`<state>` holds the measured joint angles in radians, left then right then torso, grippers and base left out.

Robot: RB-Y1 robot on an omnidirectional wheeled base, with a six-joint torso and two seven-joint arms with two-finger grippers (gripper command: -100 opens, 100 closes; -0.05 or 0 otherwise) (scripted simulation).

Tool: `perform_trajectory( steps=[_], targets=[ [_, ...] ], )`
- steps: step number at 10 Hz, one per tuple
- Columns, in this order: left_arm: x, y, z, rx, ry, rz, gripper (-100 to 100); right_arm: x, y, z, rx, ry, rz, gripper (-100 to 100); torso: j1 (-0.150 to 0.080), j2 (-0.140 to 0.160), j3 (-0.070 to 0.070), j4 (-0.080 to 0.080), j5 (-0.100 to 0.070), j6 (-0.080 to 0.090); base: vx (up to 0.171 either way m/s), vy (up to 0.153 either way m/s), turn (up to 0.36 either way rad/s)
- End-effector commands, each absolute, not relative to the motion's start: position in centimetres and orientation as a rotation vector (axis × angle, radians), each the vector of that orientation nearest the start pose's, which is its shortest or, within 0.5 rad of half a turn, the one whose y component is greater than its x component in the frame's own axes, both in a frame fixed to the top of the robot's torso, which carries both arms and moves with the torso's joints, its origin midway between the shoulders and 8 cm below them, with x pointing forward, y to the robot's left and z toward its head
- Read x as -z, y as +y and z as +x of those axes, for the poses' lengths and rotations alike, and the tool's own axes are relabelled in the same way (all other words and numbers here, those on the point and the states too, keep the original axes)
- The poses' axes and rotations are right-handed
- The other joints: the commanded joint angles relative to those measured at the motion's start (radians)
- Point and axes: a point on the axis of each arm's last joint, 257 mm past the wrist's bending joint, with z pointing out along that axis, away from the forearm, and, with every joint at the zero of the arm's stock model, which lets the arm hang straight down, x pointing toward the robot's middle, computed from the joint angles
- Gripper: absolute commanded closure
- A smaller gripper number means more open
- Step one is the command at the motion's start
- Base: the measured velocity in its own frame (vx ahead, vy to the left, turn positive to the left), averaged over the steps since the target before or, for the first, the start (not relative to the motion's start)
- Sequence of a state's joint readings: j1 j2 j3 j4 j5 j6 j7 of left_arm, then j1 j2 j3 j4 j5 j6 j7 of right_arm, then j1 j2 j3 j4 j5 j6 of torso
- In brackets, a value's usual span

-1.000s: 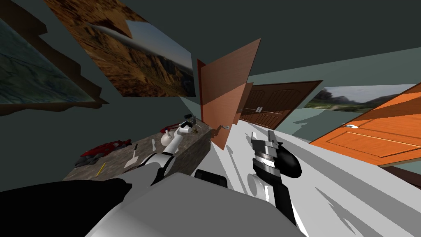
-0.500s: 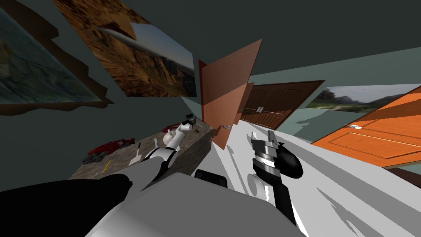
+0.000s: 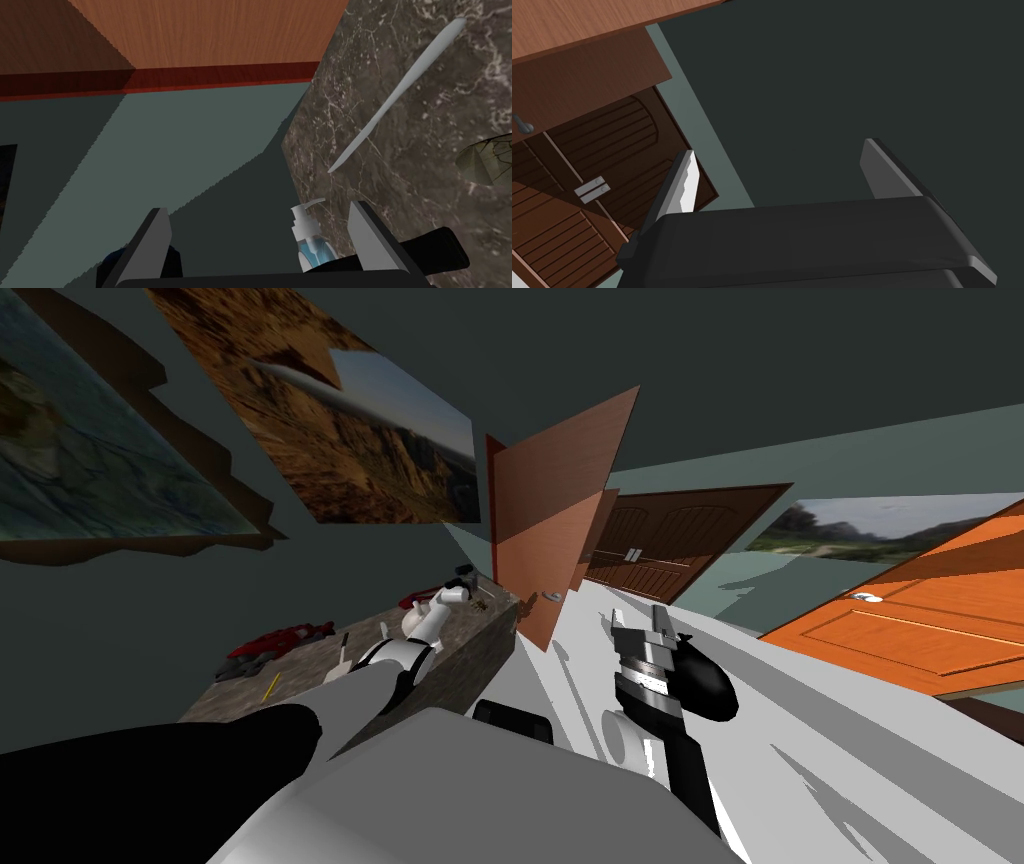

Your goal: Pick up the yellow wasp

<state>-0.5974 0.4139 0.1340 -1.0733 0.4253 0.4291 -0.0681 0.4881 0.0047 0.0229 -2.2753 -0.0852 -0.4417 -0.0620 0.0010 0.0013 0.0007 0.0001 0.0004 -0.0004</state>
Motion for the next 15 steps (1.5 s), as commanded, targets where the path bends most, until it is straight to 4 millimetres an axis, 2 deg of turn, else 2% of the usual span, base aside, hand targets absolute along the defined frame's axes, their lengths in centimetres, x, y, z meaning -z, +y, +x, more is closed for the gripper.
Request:
perform_trajectory(
  steps=[1,2,3,4,5,6,8,9,10,12,13,14,15],
  targets=[
    [17.7,36.5,68.7,1.027,1.368,-1.513,-100,-1.5,-28.2,35.5,-1.429,0.573,0.784,0,0.0,0.0,0.0,0.0,0.0,0.0,-0.028,0.029,0.028],
    [18.8,36.8,68.5,1.011,1.376,-1.535,-100,-1.5,-28.2,35.5,-1.429,0.573,0.784,0,0.001,0.001,0.0,0.0,0.0,0.0,-0.03,0.033,0.013],
    [18.5,36.4,69.0,1.003,1.401,-1.559,-100,-1.5,-28.2,35.5,-1.429,0.573,0.784,0,0.001,0.001,0.0,0.0,0.0,0.0,-0.041,0.04,0.025],
    [19.9,36.8,68.7,0.983,1.41,-1.587,-100,-1.5,-28.2,35.5,-1.429,0.573,0.784,0,0.001,0.001,0.001,0.0,0.0,0.0,-0.033,0.036,0.008],
    [19.4,36.3,69.2,0.98,1.433,-1.605,-100,-1.5,-28.2,35.5,-1.429,0.573,0.784,0,0.001,0.001,0.001,0.0,0.0,0.0,-0.039,0.039,0.028],
    [20.7,36.7,68.9,0.961,1.442,-1.631,-100,-1.5,-28.2,35.5,-1.429,0.573,0.784,0,0.001,0.001,0.001,0.0,0.0,0.0,-0.03,0.037,0.007],
    [21.2,36.4,69.0,0.942,1.472,-1.67,-100,-1.5,-28.2,35.5,-1.429,0.573,0.784,0,0.0,0.0,0.0,0.0,0.0,0.0,-0.019,0.023,0.007],
    [22.1,36.7,68.7,0.928,1.478,-1.689,-100,-1.5,-28.2,35.5,-1.429,0.573,0.784,0,0.001,0.0,0.0,0.0,0.0,0.0,-0.03,0.027,0.007],
    [21.8,36.1,69.0,0.923,1.502,-1.707,-100,-1.5,-28.2,35.5,-1.429,0.573,0.784,0,0.001,0.001,0.0,0.0,0.0,0.0,-0.039,0.039,0.014],
    [23.2,36.5,68.5,0.901,1.511,-1.737,-100,-1.5,-28.2,35.5,-1.429,0.573,0.784,0,0.001,0.001,0.001,0.0,0.0,0.0,-0.021,0.027,0.0],
    [22.7,35.9,68.8,0.898,1.535,-1.753,-100,-1.5,-28.2,35.5,-1.429,0.573,0.784,0,0.0,0.0,0.0,0.0,0.0,0.0,-0.022,0.023,0.013],
    [24.1,36.2,68.2,0.876,1.543,-1.782,-100,-1.5,-28.2,35.5,-1.429,0.573,0.784,0,0.0,0.0,0.0,0.0,0.0,0.0,-0.02,0.026,-0.002],
    [24.6,35.8,68.0,0.858,1.573,-1.817,-100,-1.5,-28.2,35.5,-1.429,0.573,0.784,0,0.0,0.0,0.0,0.0,0.0,0.0,-0.024,0.033,0.003]
  ],
)
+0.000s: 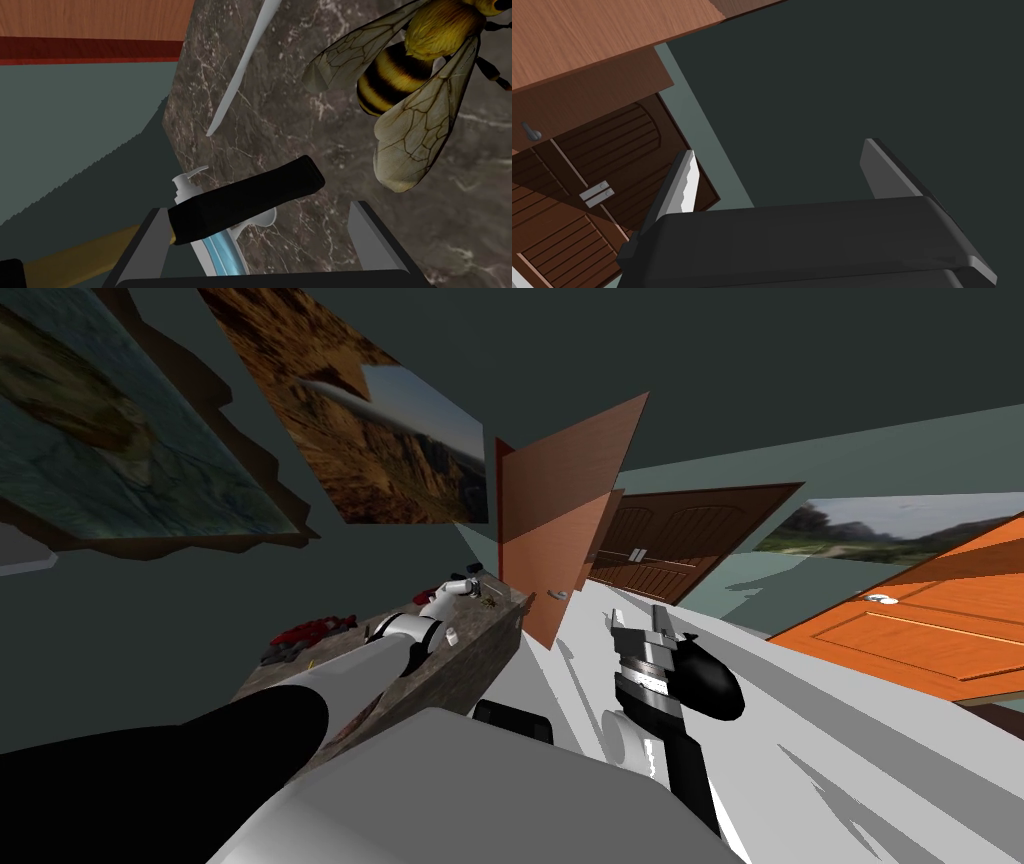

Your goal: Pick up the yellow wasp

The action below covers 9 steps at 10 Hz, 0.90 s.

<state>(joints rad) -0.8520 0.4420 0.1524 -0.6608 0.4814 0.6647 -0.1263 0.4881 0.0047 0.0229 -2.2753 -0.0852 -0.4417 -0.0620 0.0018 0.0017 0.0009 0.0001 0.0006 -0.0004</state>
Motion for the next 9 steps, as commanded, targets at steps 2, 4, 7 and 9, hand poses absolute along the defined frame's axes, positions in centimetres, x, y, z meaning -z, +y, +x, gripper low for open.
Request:
perform_trajectory(
  steps=[2,4,7,9],
  targets=[
    [26.2,35.5,67.2,0.822,1.608,-1.873,-100,-1.5,-28.2,35.5,-1.429,0.573,0.784,0,0.0,0.0,0.0,0.0,0.0,0.0,-0.028,0.037,-0.009],
    [26.2,35.5,67.2,0.822,1.608,-1.873,-100,-1.5,-28.2,35.5,-1.429,0.573,0.784,0,-0.001,0.0,0.0,0.0,0.0,0.0,-0.005,0.007,0.002],
    [27.1,35.1,66.6,0.798,1.639,-1.914,-100,-1.5,-28.2,35.5,-1.429,0.573,0.784,0,-0.001,-0.001,-0.001,0.0,0.0,0.0,-0.004,0.014,-0.007],
    [28.1,34.0,65.7,0.768,1.692,-1.968,-100,-1.5,-28.2,35.5,-1.429,0.573,0.784,0,-0.001,-0.001,-0.001,0.0,0.0,0.0,-0.001,0.019,-0.025]
  ],
)
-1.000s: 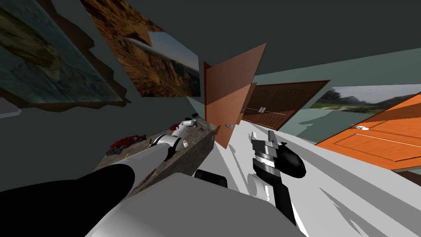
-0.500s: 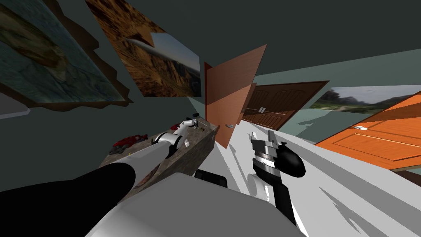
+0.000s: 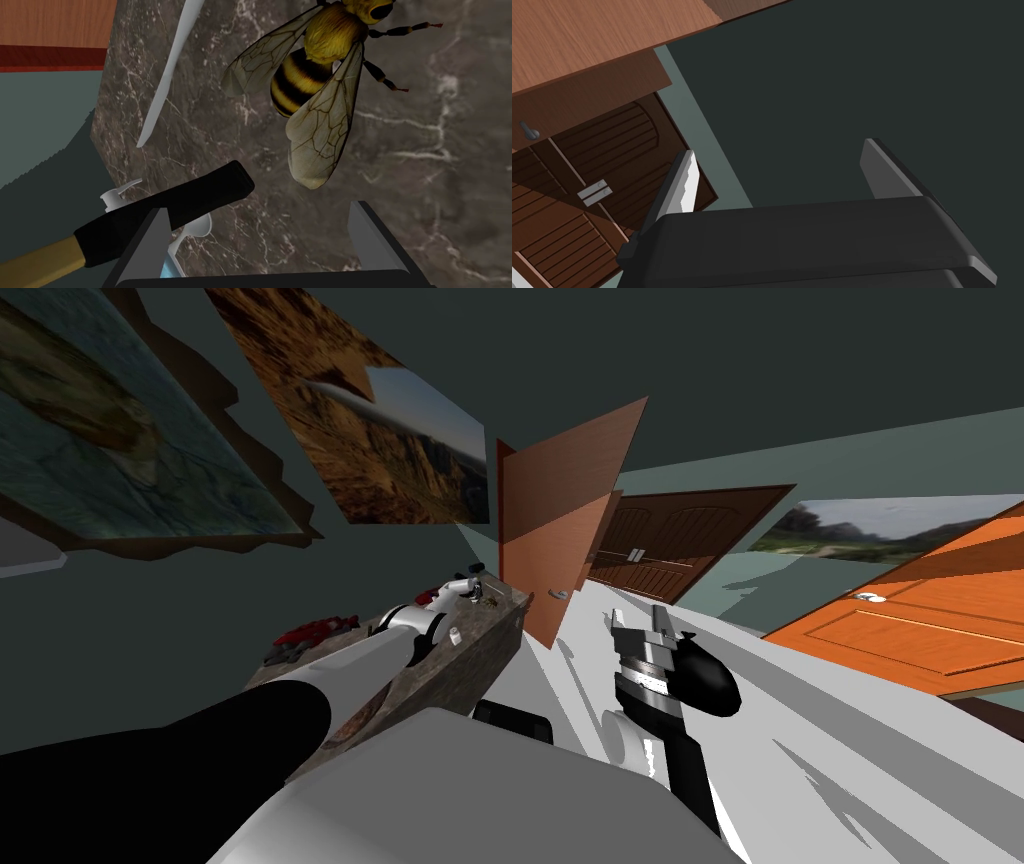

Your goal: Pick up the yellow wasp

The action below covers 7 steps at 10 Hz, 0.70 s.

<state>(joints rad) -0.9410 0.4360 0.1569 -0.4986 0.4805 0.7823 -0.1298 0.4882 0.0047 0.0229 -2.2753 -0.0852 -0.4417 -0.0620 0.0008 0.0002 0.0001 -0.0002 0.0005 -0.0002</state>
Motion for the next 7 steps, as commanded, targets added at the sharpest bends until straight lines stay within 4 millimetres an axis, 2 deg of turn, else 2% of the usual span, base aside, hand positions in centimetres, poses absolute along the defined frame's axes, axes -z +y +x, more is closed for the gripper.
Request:
perform_trajectory(
  steps=[1,4,6,7],
  targets=[
    [28.8,34.1,65.3,0.755,1.696,-1.984,-100,-1.5,-28.2,35.5,-1.429,0.573,0.784,0,0.0,0.0,0.0,0.0,0.0,0.0,0.001,0.019,-0.015],
    [30.4,32.7,63.7,0.709,1.762,-2.059,-100,-1.5,-28.2,35.5,-1.429,0.573,0.784,0,-0.001,-0.001,0.0,0.0,0.0,0.0,0.012,0.011,-0.037],
    [30.6,32.4,63.7,0.708,1.765,-2.063,-100,-1.5,-28.2,35.5,-1.429,0.573,0.784,0,-0.001,-0.002,-0.001,0.0,0.0,0.0,0.023,0.001,-0.019],
    [30.6,32.3,63.6,0.706,1.768,-2.065,0,-1.5,-28.2,35.5,-1.429,0.572,0.784,0,-0.001,-0.001,-0.001,0.0,0.0,0.0,0.0,0.0,0.0]
  ],
)
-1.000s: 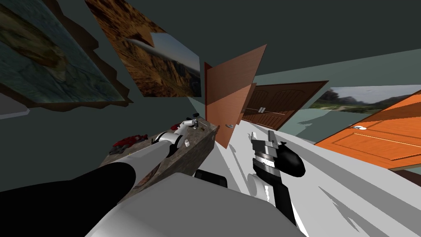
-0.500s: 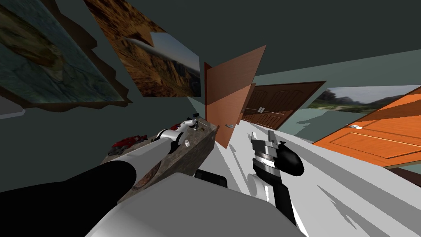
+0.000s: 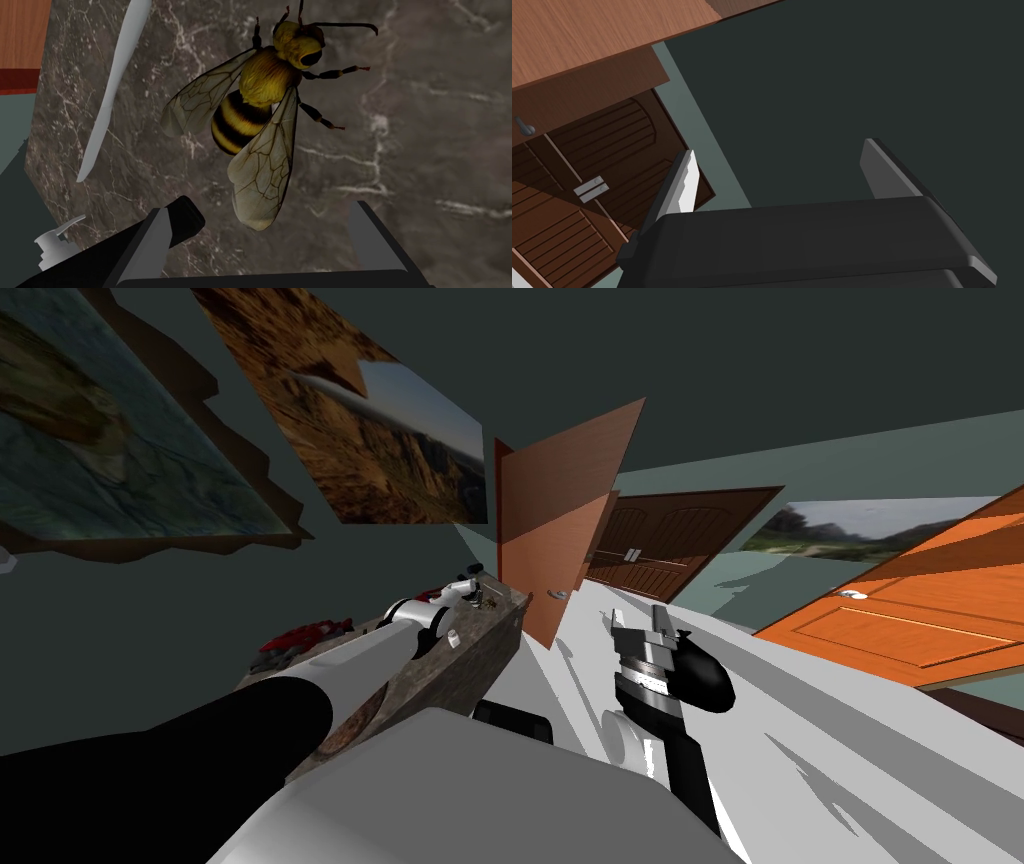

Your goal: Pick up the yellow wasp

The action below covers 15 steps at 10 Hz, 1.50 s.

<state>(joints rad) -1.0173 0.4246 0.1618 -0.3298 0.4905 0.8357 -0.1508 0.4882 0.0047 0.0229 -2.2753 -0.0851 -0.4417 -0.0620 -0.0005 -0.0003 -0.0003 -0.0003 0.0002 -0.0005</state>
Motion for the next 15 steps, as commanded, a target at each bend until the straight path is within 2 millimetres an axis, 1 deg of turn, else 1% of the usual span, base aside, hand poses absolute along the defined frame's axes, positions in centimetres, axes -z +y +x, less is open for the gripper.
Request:
perform_trajectory(
  steps=[1,2,3,5,6,10,11,12,14,15],
  targets=[
    [31.9,32.0,63.3,0.705,1.762,-2.068,-100,-1.5,-28.2,35.5,-1.429,0.572,0.784,0,0.0,0.0,0.0,0.0,0.0,0.0,0.042,0.007,-0.031],
    [32.5,31.9,63.1,0.705,1.759,-2.07,-100,-1.5,-28.2,35.5,-1.429,0.573,0.784,0,0.0,-0.002,-0.001,0.0,0.0,0.0,0.087,0.029,-0.032],
    [32.5,31.9,63.1,0.705,1.759,-2.07,-100,-1.5,-28.2,35.5,-1.429,0.573,0.784,0,0.001,-0.004,-0.002,-0.001,0.0,0.0,0.062,0.029,-0.016],
    [32.5,31.9,63.2,0.706,1.759,-2.066,-100,-1.5,-28.2,35.5,-1.429,0.572,0.784,0,0.0,-0.001,-0.001,0.0,0.0,0.0,0.0,0.0,0.0],
    [32.5,31.9,63.1,0.706,1.759,-2.068,100,-1.5,-28.2,35.5,-1.429,0.572,0.784,0,0.0,0.0,0.0,0.0,0.0,0.0,0.0,0.0,0.0],
    [32.4,31.9,63.2,0.705,1.759,-2.066,100,-1.5,-28.2,35.5,-1.429,0.572,0.784,0,0.001,-0.001,-0.001,-0.001,0.0,0.0,0.0,0.0,0.0],
    [32.4,31.9,63.2,0.705,1.759,-2.065,0,-1.5,-28.2,35.5,-1.429,0.572,0.784,0,0.001,-0.001,-0.001,-0.001,0.001,0.0,0.0,0.0,0.0],
    [31.6,32.1,63.4,0.706,1.764,-2.067,100,-1.5,-28.2,35.5,-1.429,0.572,0.784,0,0.001,-0.001,-0.001,-0.001,0.001,0.0,-0.033,-0.005,0.016],
    [31.2,32.2,63.5,0.706,1.765,-2.066,100,-1.5,-28.2,35.5,-1.429,0.572,0.784,0,0.0,0.001,0.0,0.0,0.001,0.0,-0.034,-0.013,0.017],
    [31.3,32.2,63.5,0.707,1.763,-2.06,100,-1.5,-28.2,35.5,-1.429,0.572,0.784,0,0.0,0.001,0.001,0.0,0.001,0.0,-0.015,-0.005,0.005]
  ],
)
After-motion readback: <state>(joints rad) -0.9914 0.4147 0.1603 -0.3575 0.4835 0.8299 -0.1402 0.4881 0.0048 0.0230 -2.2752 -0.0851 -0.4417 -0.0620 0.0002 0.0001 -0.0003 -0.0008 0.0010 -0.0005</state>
